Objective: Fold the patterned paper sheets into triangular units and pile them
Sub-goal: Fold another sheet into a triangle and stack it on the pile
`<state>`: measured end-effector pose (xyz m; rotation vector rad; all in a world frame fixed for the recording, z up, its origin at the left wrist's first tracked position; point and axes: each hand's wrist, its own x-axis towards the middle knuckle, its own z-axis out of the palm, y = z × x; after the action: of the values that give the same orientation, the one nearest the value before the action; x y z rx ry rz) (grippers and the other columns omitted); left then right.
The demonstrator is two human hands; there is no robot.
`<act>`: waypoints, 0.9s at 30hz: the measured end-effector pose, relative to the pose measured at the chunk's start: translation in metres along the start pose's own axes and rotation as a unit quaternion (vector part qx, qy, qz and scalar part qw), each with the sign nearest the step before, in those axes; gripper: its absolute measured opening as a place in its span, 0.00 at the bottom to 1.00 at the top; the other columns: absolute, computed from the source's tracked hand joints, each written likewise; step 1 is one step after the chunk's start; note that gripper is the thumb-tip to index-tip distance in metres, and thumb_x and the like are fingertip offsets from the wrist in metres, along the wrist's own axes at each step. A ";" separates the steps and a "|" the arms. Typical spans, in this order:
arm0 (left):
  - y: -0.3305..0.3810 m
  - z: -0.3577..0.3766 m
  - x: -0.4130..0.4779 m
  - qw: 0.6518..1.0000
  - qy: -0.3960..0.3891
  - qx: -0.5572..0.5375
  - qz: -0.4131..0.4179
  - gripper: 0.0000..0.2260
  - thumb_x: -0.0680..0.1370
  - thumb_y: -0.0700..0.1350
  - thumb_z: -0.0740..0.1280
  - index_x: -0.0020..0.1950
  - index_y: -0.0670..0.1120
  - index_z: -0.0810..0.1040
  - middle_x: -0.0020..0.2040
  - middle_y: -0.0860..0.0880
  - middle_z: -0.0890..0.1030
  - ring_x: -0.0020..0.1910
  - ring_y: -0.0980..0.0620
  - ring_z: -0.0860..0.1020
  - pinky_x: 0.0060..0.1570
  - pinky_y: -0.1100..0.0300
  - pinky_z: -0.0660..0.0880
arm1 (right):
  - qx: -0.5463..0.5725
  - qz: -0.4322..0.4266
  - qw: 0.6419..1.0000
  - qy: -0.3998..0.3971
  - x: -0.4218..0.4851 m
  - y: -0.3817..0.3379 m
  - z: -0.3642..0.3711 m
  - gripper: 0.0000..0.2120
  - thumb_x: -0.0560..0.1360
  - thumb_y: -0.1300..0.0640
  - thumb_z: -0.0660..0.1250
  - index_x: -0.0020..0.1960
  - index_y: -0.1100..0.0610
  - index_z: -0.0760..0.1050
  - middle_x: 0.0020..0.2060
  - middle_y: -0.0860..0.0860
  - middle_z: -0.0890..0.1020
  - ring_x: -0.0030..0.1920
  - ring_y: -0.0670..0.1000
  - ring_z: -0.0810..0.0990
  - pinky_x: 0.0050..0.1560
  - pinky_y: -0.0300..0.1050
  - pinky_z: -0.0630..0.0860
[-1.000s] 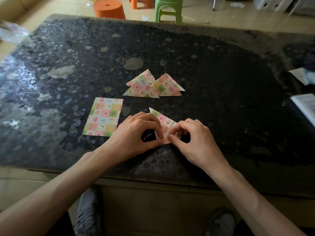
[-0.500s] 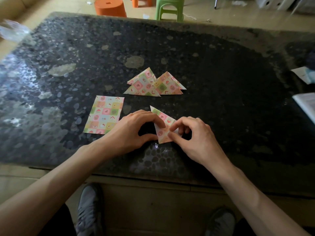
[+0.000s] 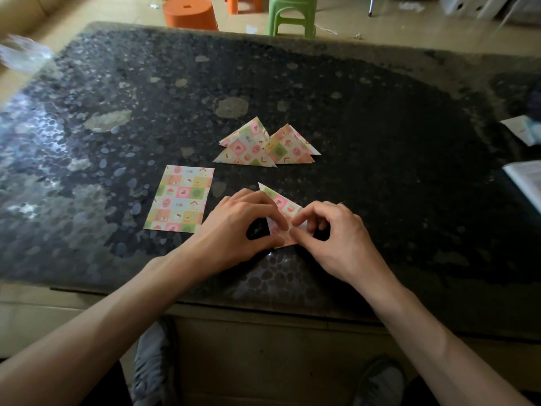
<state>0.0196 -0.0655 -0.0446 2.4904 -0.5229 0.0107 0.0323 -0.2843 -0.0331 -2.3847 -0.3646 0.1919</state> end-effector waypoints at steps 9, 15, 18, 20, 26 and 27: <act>0.005 0.002 -0.002 1.000 0.019 0.014 0.003 0.14 0.74 0.65 0.69 0.53 0.58 0.85 0.55 0.60 0.78 0.58 0.57 0.75 0.57 0.50 0.75 | 0.002 -0.006 1.000 -0.002 -0.002 0.001 0.000 0.06 0.76 0.47 0.74 0.49 0.44 0.79 0.41 0.42 0.77 0.48 0.42 0.73 0.45 0.37 0.69; 0.006 0.001 -0.001 1.000 0.014 0.013 -0.004 0.14 0.74 0.64 0.69 0.53 0.59 0.85 0.55 0.60 0.78 0.59 0.57 0.74 0.57 0.48 0.75 | -0.051 -0.049 0.997 0.001 -0.008 0.002 0.005 0.09 0.76 0.41 0.72 0.53 0.43 0.77 0.44 0.40 0.73 0.50 0.41 0.70 0.47 0.31 0.67; 0.005 0.003 -0.002 1.000 0.016 0.012 -0.002 0.13 0.74 0.64 0.69 0.52 0.59 0.84 0.55 0.61 0.78 0.59 0.57 0.73 0.57 0.47 0.75 | -0.054 -0.056 0.997 0.010 -0.009 0.004 0.007 0.10 0.76 0.41 0.72 0.54 0.44 0.78 0.44 0.39 0.72 0.50 0.42 0.69 0.48 0.33 0.68; 0.004 0.004 -0.002 1.000 0.018 0.013 -0.003 0.13 0.74 0.64 0.70 0.52 0.59 0.84 0.55 0.61 0.78 0.59 0.57 0.74 0.56 0.46 0.75 | -0.051 -0.056 0.997 0.010 -0.008 0.004 0.007 0.10 0.76 0.41 0.72 0.53 0.43 0.77 0.44 0.39 0.72 0.50 0.42 0.69 0.49 0.34 0.67; 0.001 0.002 -0.002 1.000 0.007 -0.023 -0.010 0.12 0.75 0.63 0.69 0.53 0.60 0.85 0.55 0.62 0.79 0.60 0.58 0.74 0.59 0.47 0.74 | -0.047 -0.052 0.998 0.003 -0.007 0.004 0.008 0.10 0.76 0.42 0.73 0.53 0.43 0.77 0.43 0.39 0.71 0.50 0.43 0.69 0.49 0.37 0.67; 0.000 0.000 -0.002 1.000 0.001 -0.028 -0.010 0.12 0.75 0.62 0.70 0.53 0.60 0.86 0.55 0.62 0.79 0.60 0.59 0.74 0.60 0.47 0.74 | -0.047 -0.051 0.998 0.003 -0.006 0.004 0.008 0.10 0.75 0.42 0.73 0.53 0.43 0.77 0.43 0.39 0.71 0.50 0.43 0.69 0.49 0.36 0.67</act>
<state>0.0179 -0.0650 -0.0452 2.4409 -0.4899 -0.0100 0.0252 -0.2844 -0.0413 -2.4507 -0.5020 0.1239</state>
